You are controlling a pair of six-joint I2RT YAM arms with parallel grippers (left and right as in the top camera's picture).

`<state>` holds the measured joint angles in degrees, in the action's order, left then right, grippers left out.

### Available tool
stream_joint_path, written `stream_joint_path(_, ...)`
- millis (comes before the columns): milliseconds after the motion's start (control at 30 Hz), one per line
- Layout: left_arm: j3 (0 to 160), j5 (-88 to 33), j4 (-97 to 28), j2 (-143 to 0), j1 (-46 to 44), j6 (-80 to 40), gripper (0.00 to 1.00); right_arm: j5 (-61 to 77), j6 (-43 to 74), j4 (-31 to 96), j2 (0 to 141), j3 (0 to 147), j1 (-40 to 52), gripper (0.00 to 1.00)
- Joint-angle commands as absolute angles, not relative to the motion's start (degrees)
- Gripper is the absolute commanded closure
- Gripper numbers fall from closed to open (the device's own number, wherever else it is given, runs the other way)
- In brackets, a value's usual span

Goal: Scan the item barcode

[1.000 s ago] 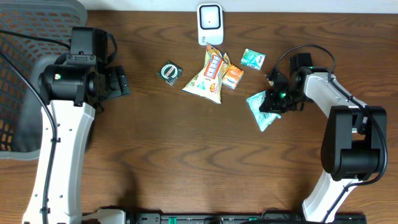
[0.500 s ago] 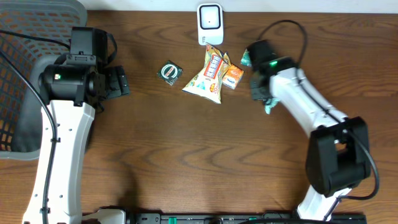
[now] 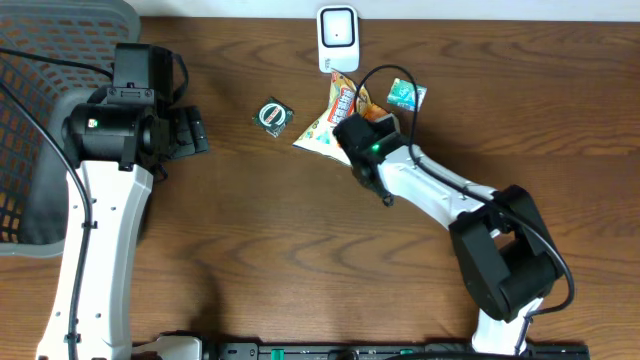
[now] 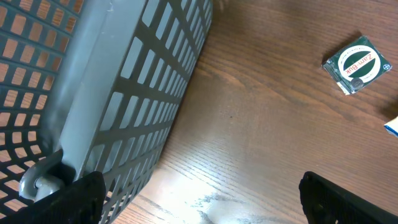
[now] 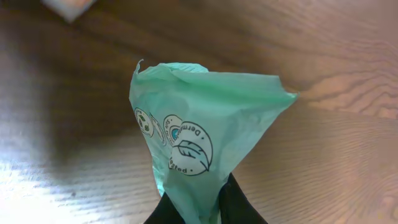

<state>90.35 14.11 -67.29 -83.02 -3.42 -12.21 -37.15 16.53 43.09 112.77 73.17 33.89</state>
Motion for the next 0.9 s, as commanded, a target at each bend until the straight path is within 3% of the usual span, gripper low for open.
stream_joint_path(0, 90.87, 15.07, -67.48, -82.61, -3.11, -12.56, 0.02, -39.03, 17.80, 43.24, 113.14, 73.10, 35.77, 0.94)
stream_joint_path(267, 90.87, 15.07, -67.48, -82.61, -3.11, -12.56, 0.02, -46.22, 20.32, 43.07, 113.16, 73.14, 40.69, 0.96)
stream_joint_path(533, 90.87, 15.07, -67.48, -82.61, -3.11, -12.58, 0.02, -51.07, 20.10, 42.87, 113.16, 73.14, 42.24, 0.92)
stream_joint_path(867, 90.87, 15.07, -67.48, -82.61, -3.11, -12.58, 0.02, -42.44, 20.16, 40.82, 113.16, 73.17, 39.48, 0.95)
